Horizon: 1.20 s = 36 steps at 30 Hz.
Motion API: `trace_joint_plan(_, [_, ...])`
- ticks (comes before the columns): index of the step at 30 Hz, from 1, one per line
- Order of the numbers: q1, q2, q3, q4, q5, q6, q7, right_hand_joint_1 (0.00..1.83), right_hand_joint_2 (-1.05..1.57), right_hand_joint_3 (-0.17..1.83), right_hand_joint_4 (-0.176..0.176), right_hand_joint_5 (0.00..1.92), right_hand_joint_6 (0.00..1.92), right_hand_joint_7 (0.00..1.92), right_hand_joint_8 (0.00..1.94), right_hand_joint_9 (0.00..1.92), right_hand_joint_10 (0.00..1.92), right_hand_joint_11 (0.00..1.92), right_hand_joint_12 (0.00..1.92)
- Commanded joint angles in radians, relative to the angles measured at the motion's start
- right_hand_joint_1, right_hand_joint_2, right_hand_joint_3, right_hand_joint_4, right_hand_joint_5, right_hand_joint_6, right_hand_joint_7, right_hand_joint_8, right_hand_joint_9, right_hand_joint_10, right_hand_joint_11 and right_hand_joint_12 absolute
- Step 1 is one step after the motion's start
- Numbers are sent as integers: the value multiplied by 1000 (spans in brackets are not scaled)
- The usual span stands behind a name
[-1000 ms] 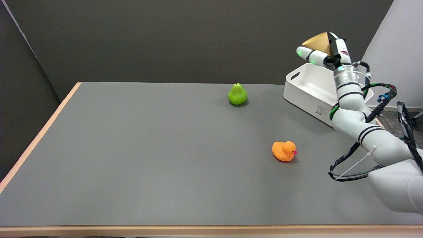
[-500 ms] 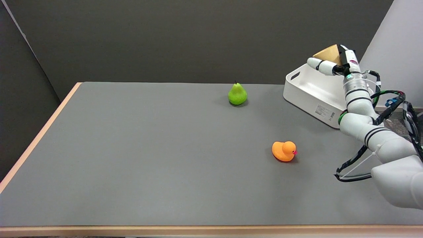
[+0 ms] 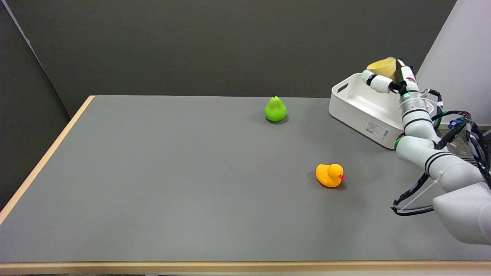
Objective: Place the yellow cup in the box.
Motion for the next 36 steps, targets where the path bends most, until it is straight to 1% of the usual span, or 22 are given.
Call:
trace_joint_plan(1, [-44, 15, -17, 43, 48, -97, 69, 445, 558, 885, 21, 38, 138, -1, -1, -1, -1, -1, 273])
trace_joint_plan(2, [-47, 21, -19, 55, 44, -113, 76, 419, 560, 883, 21, 39, 125, -1, -1, -1, -1, -1, 218])
trace_joint_plan(4, [-53, 26, -22, 73, 44, -133, 76, 378, 532, 856, 12, 35, 65, -1, -1, -1, -1, -1, 14])
trace_joint_plan(5, [-54, 32, -29, 84, 44, -141, 76, 373, 526, 844, 14, 30, 69, -1, -1, -1, -1, -1, -1])
trace_joint_plan(7, [-54, 37, -34, 93, 44, -155, 76, 368, 517, 822, 19, 20, 88, -1, -1, -1, -1, -1, -1])
trace_joint_plan(9, [-56, 41, -41, 96, 44, -161, 76, 374, 507, 825, 17, 6, 68, -1, -1, -1, -1, -1, -1])
trace_joint_plan(18, [-62, 41, -45, 113, 44, -144, 76, 396, 510, 834, 21, -1, 70, -1, -1, -1, -1, -1, -1])
trace_joint_plan(21, [-71, 41, -52, 135, 44, -105, 76, 401, 509, 833, 21, -1, 71, -1, -1, -1, -1, -1, -1])
trace_joint_plan(25, [-98, 47, -45, 205, 46, -23, 76, 404, 509, 834, 21, -1, 70, -1, -1, -1, -1, -1, -1])
trace_joint_plan(28, [-154, 62, -38, 302, 50, 94, 95, 402, 509, 835, 19, -1, 69, -1, -1, -1, -1, -1, -1])
trace_joint_plan(31, [-222, 82, -38, 445, 50, 189, 125, 394, 507, 832, 16, -1, 76, -1, -1, -1, -1, -1, -1])
trace_joint_plan(36, [-423, 99, 16, 780, 34, 277, 104, 389, 510, 829, 5, -1, 86, -1, -1, -1, -1, -1, -1])
